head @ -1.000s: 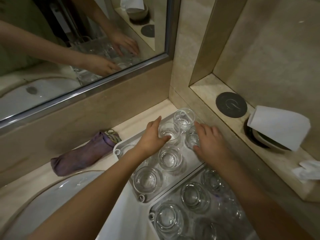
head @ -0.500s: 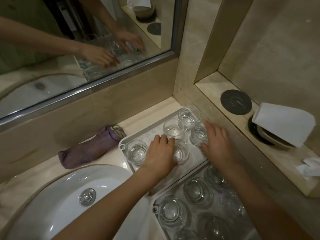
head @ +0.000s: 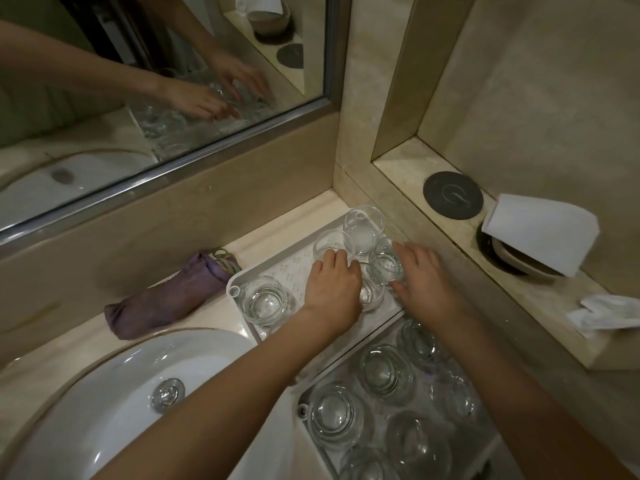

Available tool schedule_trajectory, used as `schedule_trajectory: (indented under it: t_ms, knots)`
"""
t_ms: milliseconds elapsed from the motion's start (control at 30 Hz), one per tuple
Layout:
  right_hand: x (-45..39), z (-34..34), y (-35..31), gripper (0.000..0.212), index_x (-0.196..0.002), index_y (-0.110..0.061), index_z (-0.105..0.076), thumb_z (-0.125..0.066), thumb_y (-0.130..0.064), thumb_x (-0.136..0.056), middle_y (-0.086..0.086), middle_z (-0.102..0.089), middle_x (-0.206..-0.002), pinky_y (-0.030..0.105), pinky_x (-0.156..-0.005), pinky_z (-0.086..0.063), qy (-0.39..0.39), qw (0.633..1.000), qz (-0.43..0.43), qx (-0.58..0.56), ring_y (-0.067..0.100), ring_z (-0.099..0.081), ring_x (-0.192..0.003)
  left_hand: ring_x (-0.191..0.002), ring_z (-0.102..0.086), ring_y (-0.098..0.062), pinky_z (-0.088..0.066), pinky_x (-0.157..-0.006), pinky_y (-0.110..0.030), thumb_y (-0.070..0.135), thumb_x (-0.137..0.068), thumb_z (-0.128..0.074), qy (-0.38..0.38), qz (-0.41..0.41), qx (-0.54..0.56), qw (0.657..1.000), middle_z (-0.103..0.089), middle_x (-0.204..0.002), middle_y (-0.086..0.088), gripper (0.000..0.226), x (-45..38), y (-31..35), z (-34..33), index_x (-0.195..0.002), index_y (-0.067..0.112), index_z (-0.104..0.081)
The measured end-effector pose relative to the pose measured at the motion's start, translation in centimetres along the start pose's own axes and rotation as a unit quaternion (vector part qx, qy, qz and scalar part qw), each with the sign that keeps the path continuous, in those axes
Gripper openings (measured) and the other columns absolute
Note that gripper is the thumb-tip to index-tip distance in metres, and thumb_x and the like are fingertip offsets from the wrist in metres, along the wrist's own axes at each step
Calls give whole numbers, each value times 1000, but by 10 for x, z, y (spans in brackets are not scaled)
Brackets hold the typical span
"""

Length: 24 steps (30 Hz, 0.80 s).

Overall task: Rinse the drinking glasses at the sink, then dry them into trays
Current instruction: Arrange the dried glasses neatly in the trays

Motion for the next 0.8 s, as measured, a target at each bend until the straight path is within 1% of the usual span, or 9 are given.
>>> schedule_trajectory:
  t_ms: [167,300,433,533,600,633,700,733,800]
  knots:
    - [7,2,-5,67,-150,-13,-26,-59,-21,-93,12,-28,-152,38,-111,-27,-15,1000,2,24,28,-25,-139,-124,-33,-31,-32,-100,-37,33,-90,-62,-3,-3,-10,1000,-40,-132,-14,59,-2,-5,-1,-138,12,-37]
    - [17,12,-22,63,-147,-11,-34,-62,-16,-91,13,-35,-149,41,-106,-33,5,1000,26,10,31,-33,-135,-125,-31,-29,-30,-101,-35,36,-91,-59,12,-40,30,999,-37,-136,-12,73,8,-16,6,-150,16,-21]
    - [31,23,-65,51,-134,-5,-51,-64,-15,-86,14,-56,-129,50,-96,-47,62,989,129,-30,36,-50,-117,-128,-29,-29,-27,-103,-33,23,-90,-54,25,48,78,996,-34,-143,-10,71,31,-75,17,-152,17,-20]
    - [48,2,-116,69,-150,-16,-26,-55,-41,-93,4,-34,-150,41,-111,-28,-91,978,188,-18,26,-30,-135,-137,-21,-33,-24,-111,-38,24,-89,-57,-88,120,78,986,-23,-151,-13,79,49,-122,0,-153,14,-13]
    - [55,-21,-140,87,-153,-15,-16,-60,-52,-87,6,-25,-155,41,-108,-26,-144,963,218,60,28,-29,-134,-141,-20,-36,-26,-113,-42,28,-85,-63,-141,123,97,978,-21,-154,-13,87,59,-139,-16,-153,12,-11]
    - [57,-31,-147,95,-152,-12,-21,-66,-56,-80,8,-30,-153,42,-104,-31,-146,958,231,88,30,-36,-130,-140,-24,-36,-29,-113,-43,30,-82,-67,-140,118,109,977,-25,-154,-13,90,63,-142,-22,-152,11,-13]
    - [57,-45,-152,104,-136,-9,-52,-82,-61,-52,9,-58,-128,37,-83,-49,-121,956,242,116,27,-59,-103,-137,-33,-33,-34,-109,-42,31,-77,-74,-109,115,140,977,-33,-151,-13,94,68,-142,-28,-151,10,-19]
    - [56,-51,-151,100,-123,-10,-64,-86,-59,-39,6,-67,-111,32,-71,-52,-97,956,245,131,23,-63,-88,-136,-36,-32,-35,-108,-41,31,-77,-76,-88,119,152,977,-36,-150,-12,94,69,-141,-29,-150,11,-22]
    - [53,-56,-148,89,-108,-11,-72,-89,-50,-30,2,-69,-96,27,-62,-52,-68,958,244,135,20,-62,-75,-133,-40,-29,-36,-106,-39,29,-77,-77,-53,126,174,975,-40,-146,-10,89,68,-138,-29,-148,12,-27]
Point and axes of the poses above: each hand's wrist, its own x-axis away from the middle knuckle, its own z-axis out of the back of the hand, y = z × x, the point moved 4 cm from there along -x, towards the middle knuckle
